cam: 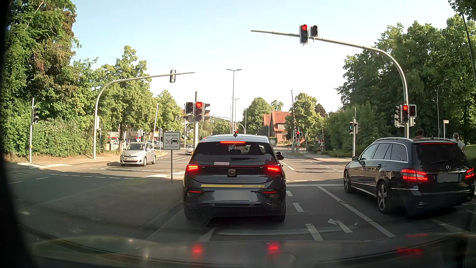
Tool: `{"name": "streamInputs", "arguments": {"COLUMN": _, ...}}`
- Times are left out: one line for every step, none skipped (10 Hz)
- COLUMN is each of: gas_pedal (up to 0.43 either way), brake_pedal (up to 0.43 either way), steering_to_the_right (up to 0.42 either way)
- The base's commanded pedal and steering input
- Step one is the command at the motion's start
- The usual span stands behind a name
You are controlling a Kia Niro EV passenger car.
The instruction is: Follow the waypoints while adhering to traffic rules and regulations
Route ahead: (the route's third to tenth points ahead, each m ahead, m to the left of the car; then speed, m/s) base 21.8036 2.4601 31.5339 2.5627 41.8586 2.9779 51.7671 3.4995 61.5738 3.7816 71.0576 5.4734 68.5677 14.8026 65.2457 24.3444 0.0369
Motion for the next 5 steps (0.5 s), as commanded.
{"name": "streamInputs", "arguments": {"gas_pedal": 0.0, "brake_pedal": 0.25, "steering_to_the_right": -0.003}}
{"name": "streamInputs", "arguments": {"gas_pedal": 0.0, "brake_pedal": 0.256, "steering_to_the_right": 0.0}}
{"name": "streamInputs", "arguments": {"gas_pedal": 0.0, "brake_pedal": 0.256, "steering_to_the_right": 0.001}}
{"name": "streamInputs", "arguments": {"gas_pedal": 0.0, "brake_pedal": 0.256, "steering_to_the_right": 0.0}}
{"name": "streamInputs", "arguments": {"gas_pedal": 0.0, "brake_pedal": 0.256, "steering_to_the_right": -0.002}}
